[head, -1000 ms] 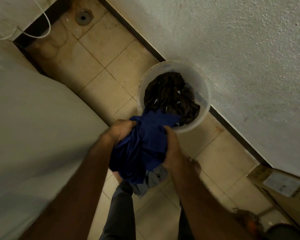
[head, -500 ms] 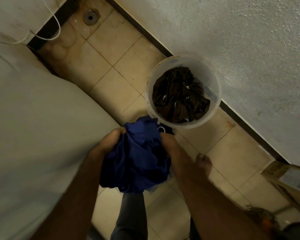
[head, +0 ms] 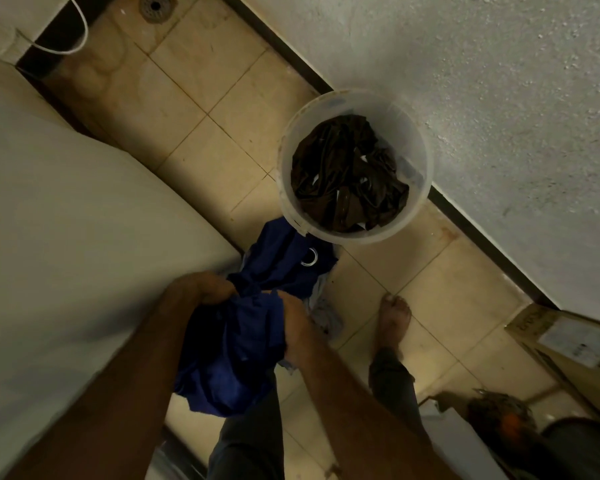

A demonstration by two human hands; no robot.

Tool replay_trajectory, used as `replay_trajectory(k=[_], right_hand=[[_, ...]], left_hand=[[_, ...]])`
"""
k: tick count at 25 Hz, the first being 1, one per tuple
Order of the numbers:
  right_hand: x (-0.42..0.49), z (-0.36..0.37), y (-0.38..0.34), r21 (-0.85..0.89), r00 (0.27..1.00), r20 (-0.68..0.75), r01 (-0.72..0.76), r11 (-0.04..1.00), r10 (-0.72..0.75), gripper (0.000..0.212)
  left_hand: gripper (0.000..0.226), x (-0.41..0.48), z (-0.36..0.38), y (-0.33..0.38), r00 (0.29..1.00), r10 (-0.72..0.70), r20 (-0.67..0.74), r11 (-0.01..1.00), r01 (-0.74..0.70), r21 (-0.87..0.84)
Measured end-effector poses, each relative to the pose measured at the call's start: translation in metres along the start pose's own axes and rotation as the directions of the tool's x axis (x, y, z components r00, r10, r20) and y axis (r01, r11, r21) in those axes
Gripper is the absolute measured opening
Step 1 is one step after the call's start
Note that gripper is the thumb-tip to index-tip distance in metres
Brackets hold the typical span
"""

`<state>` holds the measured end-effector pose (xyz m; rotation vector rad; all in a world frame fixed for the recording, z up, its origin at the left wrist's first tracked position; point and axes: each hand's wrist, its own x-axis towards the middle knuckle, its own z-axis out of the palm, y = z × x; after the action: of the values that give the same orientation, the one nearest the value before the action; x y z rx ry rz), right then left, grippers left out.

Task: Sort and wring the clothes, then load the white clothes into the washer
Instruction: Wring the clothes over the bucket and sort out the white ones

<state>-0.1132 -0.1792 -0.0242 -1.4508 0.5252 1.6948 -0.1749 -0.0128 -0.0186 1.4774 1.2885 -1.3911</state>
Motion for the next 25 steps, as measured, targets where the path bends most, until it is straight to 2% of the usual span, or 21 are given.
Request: replay_trajectory(k=[2, 3, 5, 7, 10, 15, 19, 22, 25], right_hand=[[0.008, -0.008, 0.0, 0.024, 0.996, -0.087, 0.016, 1.0, -0.014, 0.029], [0.008, -0.011, -0.003, 0.024, 0.994, -0.112, -0.003, 1.0, 0.006, 0.034], [0.02, -0.023, -0.01, -0.084, 0.993, -0.113, 0.03, 0.996, -0.04, 0.052], [0.026, -0.03, -0.016, -0.215, 0.992, -0.103, 0.053, 0.975, -0.077, 0.047], [0.048, -0.038, -0.011, -0.268, 0.992, -0.099, 0.05, 0.962, -0.079, 0.046], [0.09, -0.039, 0.007, -0.326, 0.987, -0.122, 0.059, 0.944, -0.104, 0.047], [0.108, -0.038, 0.021, -0.376, 0.981, -0.123, 0.091, 0.922, -0.147, 0.048], [0.098, -0.046, 0.012, -0.508, 0.957, -0.137, 0.154, 0.847, -0.256, 0.041], [0.081, -0.059, -0.018, -0.552, 0.896, -0.198, 0.233, 0.8, -0.398, 0.03]], left_hand=[[0.056, 0.015, 0.012, -0.011, 0.997, 0.023, -0.069, 0.999, -0.02, 0.035], [0.055, 0.018, 0.02, -0.011, 0.989, 0.052, -0.138, 0.998, -0.047, 0.037], [0.046, 0.024, 0.04, -0.004, 0.952, 0.099, -0.289, 0.995, -0.096, 0.024], [0.04, 0.032, 0.061, 0.008, 0.925, 0.12, -0.361, 0.992, -0.129, -0.002], [0.041, 0.043, 0.083, 0.027, 0.912, 0.105, -0.397, 0.987, -0.145, -0.073], [0.037, 0.077, 0.099, 0.034, 0.86, 0.162, -0.485, 0.973, -0.221, -0.068], [0.04, 0.1, 0.103, 0.026, 0.888, 0.145, -0.437, 0.98, -0.19, -0.062], [0.053, 0.096, 0.106, 0.023, 0.889, 0.143, -0.435, 0.966, -0.221, -0.133], [0.046, 0.087, 0.105, 0.024, 0.872, 0.187, -0.452, 0.929, -0.306, -0.207]])
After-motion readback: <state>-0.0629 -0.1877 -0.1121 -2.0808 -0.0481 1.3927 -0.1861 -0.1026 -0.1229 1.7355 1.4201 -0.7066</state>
